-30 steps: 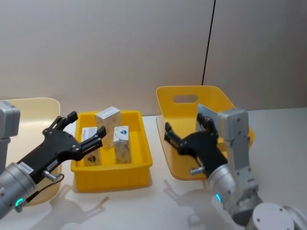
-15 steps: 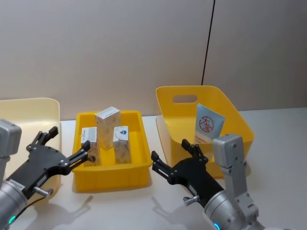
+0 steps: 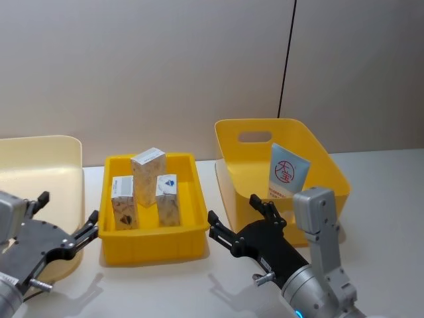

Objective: Bimanual collaborative sorting of washing and personal care products

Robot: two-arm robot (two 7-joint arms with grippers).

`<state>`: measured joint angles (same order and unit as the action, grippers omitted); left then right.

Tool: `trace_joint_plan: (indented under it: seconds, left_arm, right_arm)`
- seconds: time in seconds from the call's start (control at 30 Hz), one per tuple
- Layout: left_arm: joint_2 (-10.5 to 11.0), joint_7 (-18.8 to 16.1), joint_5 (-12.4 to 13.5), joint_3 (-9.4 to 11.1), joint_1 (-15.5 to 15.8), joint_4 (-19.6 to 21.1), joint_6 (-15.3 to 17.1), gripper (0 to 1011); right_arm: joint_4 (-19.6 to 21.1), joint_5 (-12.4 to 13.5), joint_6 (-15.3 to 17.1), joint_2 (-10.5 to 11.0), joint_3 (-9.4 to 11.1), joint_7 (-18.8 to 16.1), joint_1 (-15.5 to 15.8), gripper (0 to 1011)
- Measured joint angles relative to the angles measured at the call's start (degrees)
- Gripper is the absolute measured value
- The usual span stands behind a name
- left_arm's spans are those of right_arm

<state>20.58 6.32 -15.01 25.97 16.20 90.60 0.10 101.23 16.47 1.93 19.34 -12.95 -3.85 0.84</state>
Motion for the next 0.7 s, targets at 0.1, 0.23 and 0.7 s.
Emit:
trace_joint_plan:
  seconds: [0.1, 0.23, 0.7]
  left_arm:
    - [0.50, -2.17, 1.35, 0.03, -0.98, 0.97, 0.29, 1000]
    - [1.05, -4.55, 2.82, 0.08, -2.10, 2.08, 0.59, 1000]
    - [1.32, -5.70, 3.53, 0.08, -2.62, 2.59, 0.74, 1000]
  right_arm:
    - [0.00, 0.00, 0.00, 0.00, 0.03, -0.07, 0.00, 1001]
    - [-0.20, 0.10, 0.00, -0.04, 0.06, -0.44, -0.22, 1001]
    - [-3.43, 0.37, 0.16, -1.15, -0.67, -2.71, -3.92, 1001]
